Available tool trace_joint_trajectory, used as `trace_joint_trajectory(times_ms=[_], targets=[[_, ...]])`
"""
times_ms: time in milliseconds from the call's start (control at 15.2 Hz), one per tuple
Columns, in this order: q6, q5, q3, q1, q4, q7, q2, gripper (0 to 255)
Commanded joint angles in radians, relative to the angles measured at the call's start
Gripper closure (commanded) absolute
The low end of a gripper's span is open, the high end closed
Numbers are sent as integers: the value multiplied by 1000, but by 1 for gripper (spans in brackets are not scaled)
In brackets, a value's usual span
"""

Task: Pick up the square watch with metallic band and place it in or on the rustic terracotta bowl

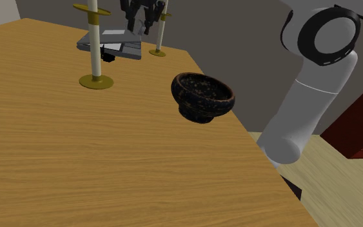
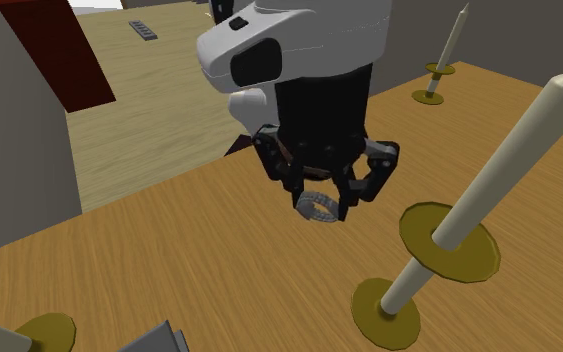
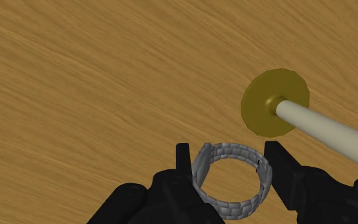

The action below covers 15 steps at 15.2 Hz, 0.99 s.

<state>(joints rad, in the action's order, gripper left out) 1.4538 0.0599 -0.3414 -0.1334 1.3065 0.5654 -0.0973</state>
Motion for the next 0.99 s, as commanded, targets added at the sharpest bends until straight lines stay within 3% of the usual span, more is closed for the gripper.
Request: trace_joint_trajectory(times_ms=[0,132,462,924], targets=[[-34,-5,-2,-3,-46,5,-14,255],[-56,-9,-3,-6,-81,9,-26,255],[-4,73,12,17,202,-17,215,255],[-9,153,43,0,475,-37,503,255]])
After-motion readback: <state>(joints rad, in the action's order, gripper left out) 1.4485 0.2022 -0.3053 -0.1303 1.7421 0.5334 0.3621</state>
